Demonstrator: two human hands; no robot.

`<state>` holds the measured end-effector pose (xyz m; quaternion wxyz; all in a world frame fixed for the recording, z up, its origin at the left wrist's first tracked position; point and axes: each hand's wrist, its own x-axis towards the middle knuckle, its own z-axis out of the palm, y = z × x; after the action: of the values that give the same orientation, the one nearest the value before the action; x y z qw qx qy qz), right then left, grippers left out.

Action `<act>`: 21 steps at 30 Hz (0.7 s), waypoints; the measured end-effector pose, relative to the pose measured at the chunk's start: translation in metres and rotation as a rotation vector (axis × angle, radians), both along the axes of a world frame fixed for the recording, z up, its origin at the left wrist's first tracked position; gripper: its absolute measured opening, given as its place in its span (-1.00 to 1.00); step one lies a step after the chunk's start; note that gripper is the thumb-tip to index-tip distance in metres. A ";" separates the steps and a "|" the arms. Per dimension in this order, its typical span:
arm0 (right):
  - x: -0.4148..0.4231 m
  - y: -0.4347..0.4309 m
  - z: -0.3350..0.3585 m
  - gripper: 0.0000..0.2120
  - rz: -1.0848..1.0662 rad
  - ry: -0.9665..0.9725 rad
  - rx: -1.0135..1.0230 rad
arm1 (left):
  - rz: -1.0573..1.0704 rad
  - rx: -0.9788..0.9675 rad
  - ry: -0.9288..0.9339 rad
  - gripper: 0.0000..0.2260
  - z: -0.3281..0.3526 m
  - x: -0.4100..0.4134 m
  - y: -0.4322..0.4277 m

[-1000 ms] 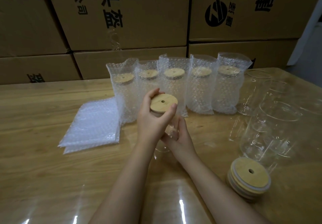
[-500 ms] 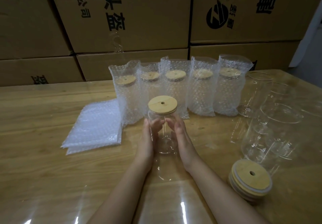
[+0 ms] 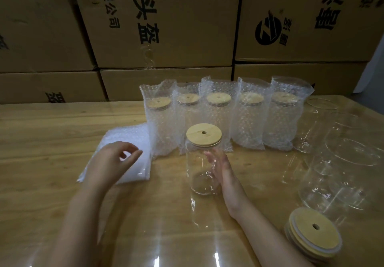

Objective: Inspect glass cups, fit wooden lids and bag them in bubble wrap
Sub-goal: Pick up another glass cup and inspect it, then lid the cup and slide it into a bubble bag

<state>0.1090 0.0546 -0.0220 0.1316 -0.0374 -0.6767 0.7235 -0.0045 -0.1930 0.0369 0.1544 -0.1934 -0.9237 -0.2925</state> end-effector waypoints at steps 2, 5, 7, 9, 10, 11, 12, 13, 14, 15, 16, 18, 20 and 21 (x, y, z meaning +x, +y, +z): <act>-0.001 0.000 -0.002 -0.19 0.009 -0.008 -0.009 | -0.076 -0.053 -0.198 -0.73 -0.001 -0.006 -0.024; -0.002 0.001 -0.002 -0.16 0.013 -0.005 -0.030 | -0.154 -0.101 -0.397 -0.47 -0.006 -0.006 -0.036; -0.002 0.001 -0.001 -0.19 0.001 0.005 -0.040 | -0.177 -0.122 -0.404 -0.48 -0.008 -0.005 -0.035; -0.001 0.001 0.000 -0.21 -0.007 0.005 -0.054 | -0.167 -0.078 -0.388 -0.65 -0.007 -0.007 -0.036; -0.001 0.001 0.000 -0.20 -0.006 0.004 -0.054 | -0.164 -0.049 -0.390 -0.74 -0.007 -0.008 -0.037; 0.000 0.001 0.001 -0.19 -0.001 0.002 -0.049 | -0.164 -0.015 -0.390 -0.82 -0.007 -0.009 -0.038; 0.000 0.001 0.001 -0.19 0.005 0.000 -0.047 | -0.157 0.017 -0.389 -0.88 -0.008 -0.009 -0.040; 0.000 0.001 0.002 -0.19 0.009 -0.004 -0.051 | -0.130 0.045 -0.367 -0.91 -0.008 -0.010 -0.041; 0.000 0.001 0.003 -0.20 0.010 -0.006 -0.054 | -0.086 0.064 -0.323 -0.92 -0.007 -0.010 -0.041; 0.000 0.001 0.003 -0.19 0.008 -0.003 -0.053 | -0.027 0.079 -0.265 -0.92 -0.006 -0.011 -0.040; 0.000 0.001 0.003 -0.17 0.004 0.005 -0.049 | 0.038 0.094 -0.201 -0.92 -0.003 -0.011 -0.040; 0.000 0.001 0.003 -0.14 -0.002 0.020 -0.049 | 0.127 0.126 -0.057 -0.90 0.009 -0.010 -0.039; 0.001 0.001 0.003 -0.21 -0.018 0.016 -0.066 | 0.143 0.148 0.124 -0.90 0.024 -0.009 -0.039; 0.001 0.000 0.003 -0.29 -0.031 0.010 -0.074 | 0.127 0.168 0.219 -0.84 0.033 -0.007 -0.039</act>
<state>0.1099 0.0549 -0.0189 0.1446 -0.0491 -0.6480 0.7462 -0.0116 -0.2320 0.0699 0.2880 -0.1516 -0.8841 -0.3354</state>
